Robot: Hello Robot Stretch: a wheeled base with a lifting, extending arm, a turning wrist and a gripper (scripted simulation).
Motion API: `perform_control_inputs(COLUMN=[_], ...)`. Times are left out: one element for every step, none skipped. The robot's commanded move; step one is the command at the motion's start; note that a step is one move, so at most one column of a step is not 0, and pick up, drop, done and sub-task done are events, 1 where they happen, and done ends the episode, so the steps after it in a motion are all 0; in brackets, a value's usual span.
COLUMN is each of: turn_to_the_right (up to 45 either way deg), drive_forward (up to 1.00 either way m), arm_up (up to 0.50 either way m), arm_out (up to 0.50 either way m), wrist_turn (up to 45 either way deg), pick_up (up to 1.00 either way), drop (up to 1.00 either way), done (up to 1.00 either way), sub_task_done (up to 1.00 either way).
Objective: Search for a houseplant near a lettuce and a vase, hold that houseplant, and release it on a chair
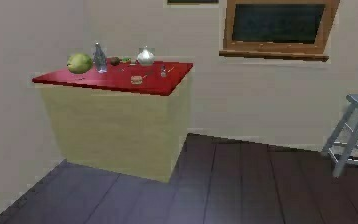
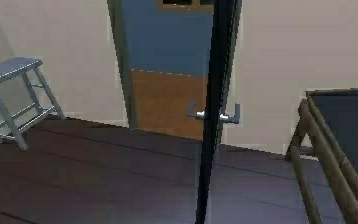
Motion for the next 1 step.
perform_control_inputs(turn_to_the_right=[-27.0], drive_forward=[0.00], arm_up=[0.00], arm_out=[0.00], wrist_turn=[0.0], pick_up=[0.00], drop=[0.00], done=[0.00], sub_task_done=[0.00])
